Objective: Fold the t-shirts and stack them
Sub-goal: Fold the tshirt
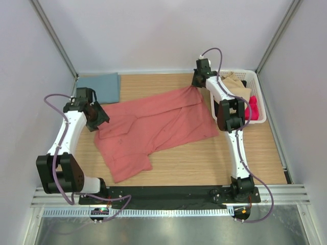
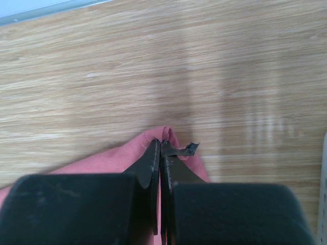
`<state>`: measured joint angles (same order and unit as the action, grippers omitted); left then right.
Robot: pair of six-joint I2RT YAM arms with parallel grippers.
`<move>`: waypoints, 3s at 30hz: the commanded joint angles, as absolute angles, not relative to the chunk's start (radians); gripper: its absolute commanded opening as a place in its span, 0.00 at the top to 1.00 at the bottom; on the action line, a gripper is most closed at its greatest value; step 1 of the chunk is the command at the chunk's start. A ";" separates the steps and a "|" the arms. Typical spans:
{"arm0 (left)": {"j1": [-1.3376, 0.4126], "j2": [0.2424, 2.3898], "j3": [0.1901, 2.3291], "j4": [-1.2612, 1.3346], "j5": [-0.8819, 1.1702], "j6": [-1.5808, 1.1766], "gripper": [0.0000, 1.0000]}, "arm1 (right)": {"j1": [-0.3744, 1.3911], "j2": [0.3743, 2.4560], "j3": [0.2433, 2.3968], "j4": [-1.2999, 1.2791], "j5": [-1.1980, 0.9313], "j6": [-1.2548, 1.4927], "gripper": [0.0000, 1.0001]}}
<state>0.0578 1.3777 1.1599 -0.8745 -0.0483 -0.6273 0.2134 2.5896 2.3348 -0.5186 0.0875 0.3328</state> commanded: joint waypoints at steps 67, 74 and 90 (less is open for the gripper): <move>0.242 1.970 1.517 -0.451 -0.133 -0.581 1.00 | 0.172 2.399 2.145 -0.236 0.141 0.391 0.99; 0.255 1.963 1.513 -0.439 -0.130 -0.594 1.00 | 0.164 2.421 2.197 -0.210 0.135 0.377 0.99; 0.267 2.043 1.543 -0.419 -0.110 -0.620 0.91 | 0.150 2.707 2.487 -0.184 0.103 0.431 0.82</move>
